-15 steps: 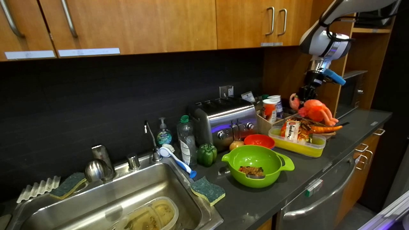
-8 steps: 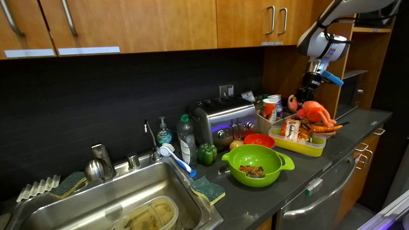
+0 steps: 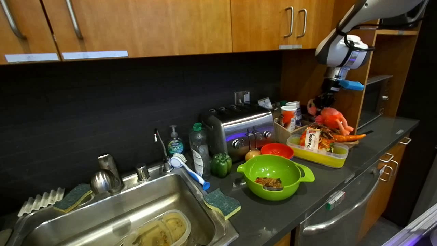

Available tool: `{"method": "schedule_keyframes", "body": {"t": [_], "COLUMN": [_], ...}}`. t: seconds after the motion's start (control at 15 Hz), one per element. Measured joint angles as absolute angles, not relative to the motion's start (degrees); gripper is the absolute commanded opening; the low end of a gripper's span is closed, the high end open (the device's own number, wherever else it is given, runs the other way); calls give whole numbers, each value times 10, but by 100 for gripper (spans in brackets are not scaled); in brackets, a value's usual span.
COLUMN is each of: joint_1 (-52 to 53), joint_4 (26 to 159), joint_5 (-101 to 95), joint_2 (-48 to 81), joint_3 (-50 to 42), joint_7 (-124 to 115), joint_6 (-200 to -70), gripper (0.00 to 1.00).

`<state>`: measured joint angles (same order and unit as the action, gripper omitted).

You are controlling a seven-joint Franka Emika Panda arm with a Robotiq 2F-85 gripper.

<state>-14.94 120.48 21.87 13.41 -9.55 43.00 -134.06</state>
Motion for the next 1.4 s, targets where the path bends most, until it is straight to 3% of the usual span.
{"method": "schedule_keyframes", "body": {"t": [1.0,1.07,1.2,1.4], "joint_1": [-165,-165,-165,-165], "joint_4": [1161,1156,1146,1140], "joint_5": [125,125,125,125], "joint_2": [213,217,221,222], "joint_3": [-102,-101,-101,-101], "joint_7": [268,264,254,240], "joint_6": [-1333,-1328,-1319,-1314], "gripper": [6,48,53,72]}}
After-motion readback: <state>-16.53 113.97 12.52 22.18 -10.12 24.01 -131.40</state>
